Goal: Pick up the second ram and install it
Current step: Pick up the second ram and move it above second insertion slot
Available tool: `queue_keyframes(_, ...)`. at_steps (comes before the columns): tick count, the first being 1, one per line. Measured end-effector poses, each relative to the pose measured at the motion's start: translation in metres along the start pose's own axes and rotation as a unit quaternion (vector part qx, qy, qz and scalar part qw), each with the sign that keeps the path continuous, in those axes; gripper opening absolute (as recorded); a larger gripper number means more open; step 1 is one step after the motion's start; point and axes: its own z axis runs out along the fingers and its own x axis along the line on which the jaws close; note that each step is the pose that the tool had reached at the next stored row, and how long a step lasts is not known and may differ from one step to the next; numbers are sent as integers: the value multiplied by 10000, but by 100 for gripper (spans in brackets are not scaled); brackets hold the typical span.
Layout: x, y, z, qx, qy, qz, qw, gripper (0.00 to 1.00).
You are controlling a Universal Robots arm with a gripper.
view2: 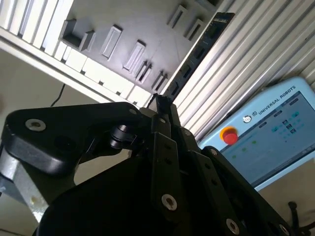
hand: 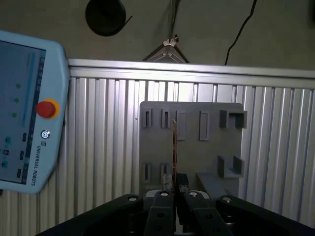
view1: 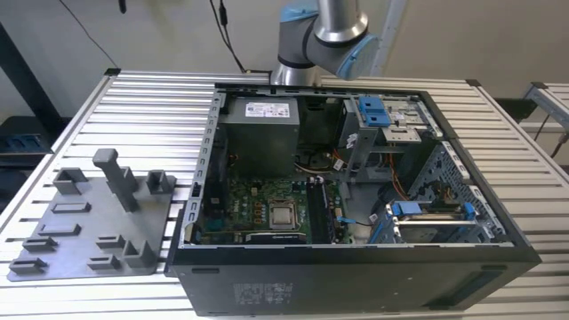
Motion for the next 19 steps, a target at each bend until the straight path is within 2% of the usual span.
queue_keyframes(12,3,-62,1,0,5,-1,10000,14)
queue_keyframes(19,6,-167,2,0,8,-1,10000,14)
